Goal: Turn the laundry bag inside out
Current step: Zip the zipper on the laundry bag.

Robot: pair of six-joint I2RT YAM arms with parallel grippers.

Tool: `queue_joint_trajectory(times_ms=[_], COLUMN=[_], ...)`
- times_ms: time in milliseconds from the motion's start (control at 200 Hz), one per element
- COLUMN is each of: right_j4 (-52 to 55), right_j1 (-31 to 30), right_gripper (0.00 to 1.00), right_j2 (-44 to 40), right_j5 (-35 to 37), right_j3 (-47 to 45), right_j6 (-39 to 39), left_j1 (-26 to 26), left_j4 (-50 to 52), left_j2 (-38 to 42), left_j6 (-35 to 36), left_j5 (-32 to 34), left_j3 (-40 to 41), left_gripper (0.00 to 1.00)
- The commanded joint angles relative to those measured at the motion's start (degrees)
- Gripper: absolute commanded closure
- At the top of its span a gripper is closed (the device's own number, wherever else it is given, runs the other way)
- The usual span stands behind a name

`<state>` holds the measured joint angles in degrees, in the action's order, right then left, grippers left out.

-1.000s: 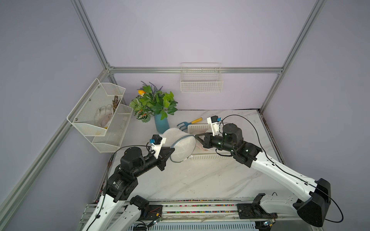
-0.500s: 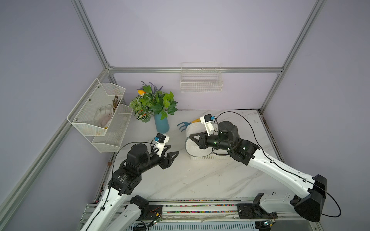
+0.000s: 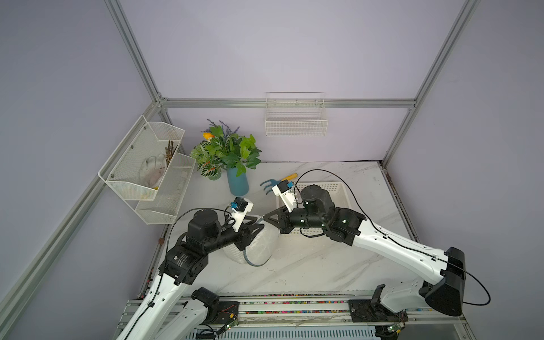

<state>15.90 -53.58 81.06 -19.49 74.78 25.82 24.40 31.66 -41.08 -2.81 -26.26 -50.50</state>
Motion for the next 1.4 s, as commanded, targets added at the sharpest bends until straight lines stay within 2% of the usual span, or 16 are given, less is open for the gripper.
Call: queue_joint_trajectory(times_ms=[0, 155, 360, 616, 861, 1031, 1066, 1131, 1221, 1286, 1396], right_j4=[-1.8, -2.5, -2.8, -2.7, -3.4, -3.5, -3.6, -3.5, -3.1, -2.8, -2.6], right_j1=[-0.5, -0.5, -0.5, 2.8, 8.4, 8.9, 8.8, 8.8, 8.2, 7.3, 4.9], right_gripper=[1.0, 1.0, 1.0, 1.0, 1.0, 1.0, 1.0, 1.0, 1.0, 1.0, 1.0], right_j2=[-0.6, -1.0, -2.0, -5.5, -10.3, -10.0, -9.5, -8.5, -7.3, -6.5, -5.4], right_j5=[-1.2, 0.0, 1.6, 10.9, 12.6, 10.3, 9.5, 8.0, 6.2, 5.1, 4.4], right_j3=[1.5, 1.7, 1.9, -1.6, -9.8, -9.7, -9.1, -7.8, -6.1, -4.9, -3.3], right_j6=[-0.6, -0.2, 0.0, 4.2, 8.2, 7.9, 7.6, 6.8, 5.5, 4.3, 2.7], left_j1=[-0.2, -0.1, -0.1, -0.1, -0.1, -0.1, -0.1, -0.2, -0.1, -0.2, -0.1], left_j4=[-0.6, -0.3, -0.3, -0.5, -8.4, -9.4, -8.5, -6.9, -5.8, -5.6, -6.0], left_j2=[0.0, -0.1, 0.0, 1.1, 7.1, 8.4, 7.8, 6.6, 5.4, 4.9, 4.1], left_j6=[0.9, 1.3, 1.4, 1.7, -0.9, -1.6, -1.3, -0.6, 0.5, 1.1, 1.0], left_j5=[-2.4, -2.7, -2.8, -2.8, 3.1, 6.1, 6.0, 6.0, 5.8, 5.0, 2.2], left_j3=[-1.2, -1.2, -1.2, -1.5, 1.7, 2.8, 2.5, 1.7, 0.8, 0.4, 0.1], left_gripper=[0.71, 0.9, 1.0, 1.0, 1.0, 1.0, 0.92, 0.7, 0.53, 0.46, 0.4])
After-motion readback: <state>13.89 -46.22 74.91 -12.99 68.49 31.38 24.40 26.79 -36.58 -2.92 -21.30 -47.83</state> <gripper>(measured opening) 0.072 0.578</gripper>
